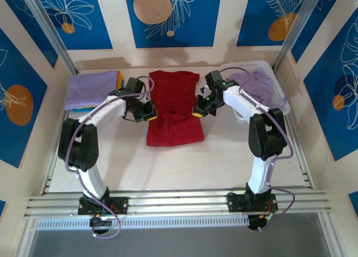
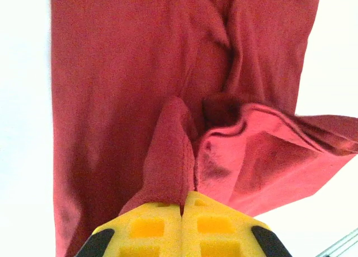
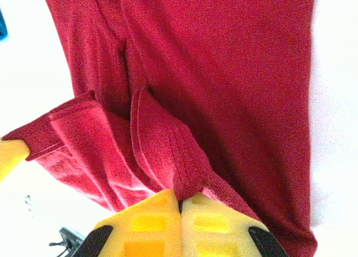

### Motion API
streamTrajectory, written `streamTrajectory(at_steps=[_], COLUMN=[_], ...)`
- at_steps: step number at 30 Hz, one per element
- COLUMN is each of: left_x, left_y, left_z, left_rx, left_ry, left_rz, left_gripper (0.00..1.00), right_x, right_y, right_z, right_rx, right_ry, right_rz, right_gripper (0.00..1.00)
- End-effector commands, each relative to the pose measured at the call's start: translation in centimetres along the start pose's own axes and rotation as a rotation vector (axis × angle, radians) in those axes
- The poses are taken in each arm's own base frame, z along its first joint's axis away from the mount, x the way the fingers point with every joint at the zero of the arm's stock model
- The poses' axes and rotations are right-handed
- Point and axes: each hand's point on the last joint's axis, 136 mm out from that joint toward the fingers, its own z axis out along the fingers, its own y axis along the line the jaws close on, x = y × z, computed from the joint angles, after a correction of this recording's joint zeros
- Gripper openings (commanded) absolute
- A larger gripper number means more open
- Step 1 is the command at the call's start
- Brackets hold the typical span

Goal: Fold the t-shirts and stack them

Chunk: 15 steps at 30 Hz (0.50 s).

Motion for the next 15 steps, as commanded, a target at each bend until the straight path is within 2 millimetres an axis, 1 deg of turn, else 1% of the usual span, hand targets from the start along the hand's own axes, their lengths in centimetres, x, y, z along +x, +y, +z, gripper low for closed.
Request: streamTrajectory(at_steps=[1, 3, 7, 15], left_x=[-1.6, -2.8, -4.5, -7.3], left_y=[0.2, 0.3, 1.0, 1.4], left_z=[0.2, 0.8, 1.6, 1.2], left_rx=[0.008, 0.002, -0.01, 0.005], left_ry=[0.029, 0.034, 0.034, -0.031], left_rz=[0.026, 0.022, 0.016, -0.015], left_gripper=[0.0, 0.0, 0.0, 0.0], right_x=[-1.1, -2.2, -3.9, -6.4], right_y=[0.1, -0.2, -0.6, -1.2], right_z=[0.2, 0.7, 1.4, 1.0], right_rx=[-0.018, -0.021, -0.029, -0.035], right_ry=[0.031, 0.032, 0.031, -0.042], right_rz=[-0.011, -0.001, 0.012, 0.023], right_gripper=[0.0, 0.0, 0.0, 0.0])
